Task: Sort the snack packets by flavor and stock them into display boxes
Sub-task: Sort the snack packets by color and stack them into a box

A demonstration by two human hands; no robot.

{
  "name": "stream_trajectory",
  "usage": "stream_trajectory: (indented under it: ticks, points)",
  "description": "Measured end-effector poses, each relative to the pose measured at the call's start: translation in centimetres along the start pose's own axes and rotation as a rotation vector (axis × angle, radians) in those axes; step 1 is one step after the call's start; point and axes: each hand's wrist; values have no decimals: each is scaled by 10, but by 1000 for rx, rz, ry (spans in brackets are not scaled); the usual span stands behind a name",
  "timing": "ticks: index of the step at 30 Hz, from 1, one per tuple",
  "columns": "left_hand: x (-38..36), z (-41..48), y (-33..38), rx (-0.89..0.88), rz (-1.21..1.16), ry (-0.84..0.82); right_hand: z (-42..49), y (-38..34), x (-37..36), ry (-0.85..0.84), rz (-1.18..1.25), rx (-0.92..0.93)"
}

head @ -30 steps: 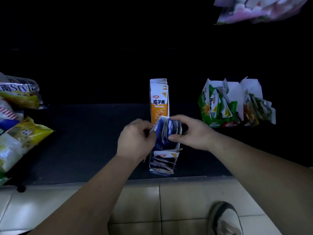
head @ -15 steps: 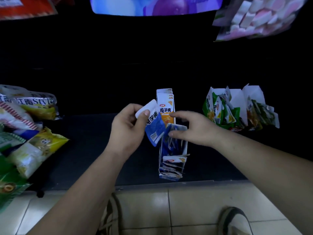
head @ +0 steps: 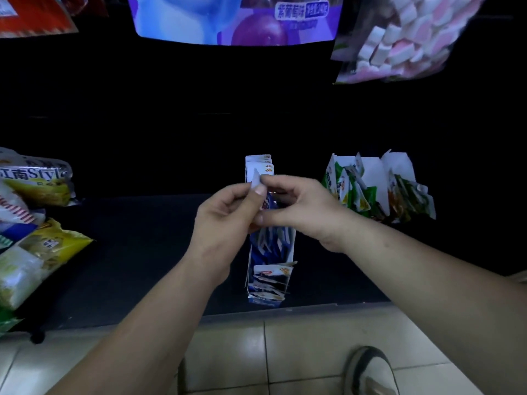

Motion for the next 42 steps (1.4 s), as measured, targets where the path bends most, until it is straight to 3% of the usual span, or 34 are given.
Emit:
stream_trajectory:
  ticks: [3, 7, 11, 13, 21, 27, 35, 38, 42]
  points:
    - [-2, 0, 2, 50, -32, -91, -1, 1, 7, 36, -7, 13]
    - [7, 11, -6, -43, 218, 82, 0, 5, 21, 214, 108, -116]
    - [11, 8, -17, -3, 315, -103, -6, 4, 27, 210, 166, -103]
    - [7, 6, -24, -6, 299, -75, -7, 4, 24, 207, 154, -95]
    - [15, 14, -46, -32, 375, 19, -4, 10, 15, 155, -238, 53]
    - [30, 13, -73, 138, 575, -69, -8, 31, 6, 62, -332, -35]
    - [53, 19, -97, 244, 617, 87, -18, 72, -3, -66, -558, -197]
    - [44, 20, -99, 264, 532, 37, -12, 72, 2, -81, -481, -273]
    - [29, 28, -95, 197, 452, -1, -2, 54, 8, -124, -194, -421]
Point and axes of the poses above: each hand's wrist, its own z-axis towards the middle knuckle, its own x-axis out of the back of the hand, y = z × x, and after that the axes turned 2 degrees about z, right-handed
